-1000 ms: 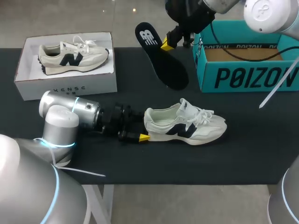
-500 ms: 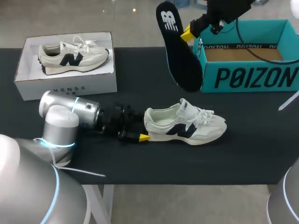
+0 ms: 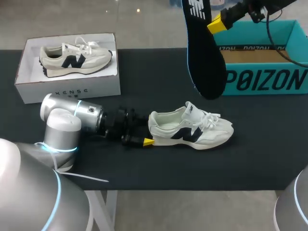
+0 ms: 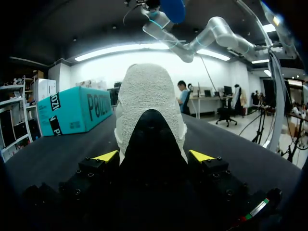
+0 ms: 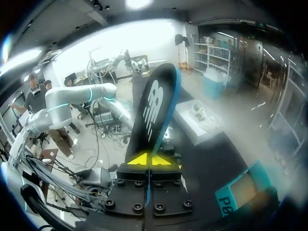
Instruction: Take the shoe out of the shoebox, open the shoe tongue, remove and reinsert the insole, then place the shoe into the shoebox
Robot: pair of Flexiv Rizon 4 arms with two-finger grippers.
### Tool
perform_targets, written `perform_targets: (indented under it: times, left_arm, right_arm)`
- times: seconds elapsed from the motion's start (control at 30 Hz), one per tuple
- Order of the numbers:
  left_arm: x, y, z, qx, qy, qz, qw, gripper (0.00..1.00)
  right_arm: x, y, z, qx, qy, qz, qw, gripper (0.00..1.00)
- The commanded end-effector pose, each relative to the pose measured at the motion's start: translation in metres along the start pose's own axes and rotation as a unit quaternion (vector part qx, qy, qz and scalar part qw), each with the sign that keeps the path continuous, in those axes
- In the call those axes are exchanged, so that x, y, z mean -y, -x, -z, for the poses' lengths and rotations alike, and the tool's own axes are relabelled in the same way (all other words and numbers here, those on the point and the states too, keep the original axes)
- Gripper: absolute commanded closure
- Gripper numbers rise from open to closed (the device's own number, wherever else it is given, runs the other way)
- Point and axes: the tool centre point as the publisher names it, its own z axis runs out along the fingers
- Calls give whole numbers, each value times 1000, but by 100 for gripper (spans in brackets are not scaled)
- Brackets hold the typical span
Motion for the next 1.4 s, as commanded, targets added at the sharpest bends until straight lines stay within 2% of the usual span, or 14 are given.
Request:
perform_targets:
  times: [0.03, 0.2, 0.37, 0.9, 0.93, 0.97, 1.0, 1.13, 1.4]
  left_arm:
    - [-6, 0, -2, 1, 0, 0, 1000, 100]
    - [-6, 0, -2, 1, 0, 0, 1000, 100]
    - [-6, 0, -2, 1, 0, 0, 1000, 100]
    - [-6, 0, -2, 1, 0, 0, 1000, 100]
    - [-4, 0, -1, -2, 8, -6, 1000, 73]
    - [-2, -1, -1, -4, 15, -12, 1000, 33]
    - [0, -2, 0, -2, 20, -19, 1000, 0]
    - [8, -6, 3, -3, 53, -44, 998, 0]
    - [15, -12, 24, 14, 161, -77, 984, 0]
  right_arm:
    - [1, -14, 18, 4, 3, -12, 1000, 100]
    - [-9, -21, 24, 8, 11, -8, 1000, 100]
    - [-16, -19, 25, 7, 9, -6, 1000, 100]
    - [-16, -19, 25, 7, 9, -6, 1000, 100]
    - [-16, -19, 25, 7, 9, -6, 1000, 100]
    - [-16, -19, 25, 7, 9, -6, 1000, 100]
    - [-16, -19, 25, 7, 9, -6, 1000, 100]
    - [-16, -19, 25, 7, 9, -6, 1000, 100]
    - [-16, -19, 25, 7, 9, -6, 1000, 100]
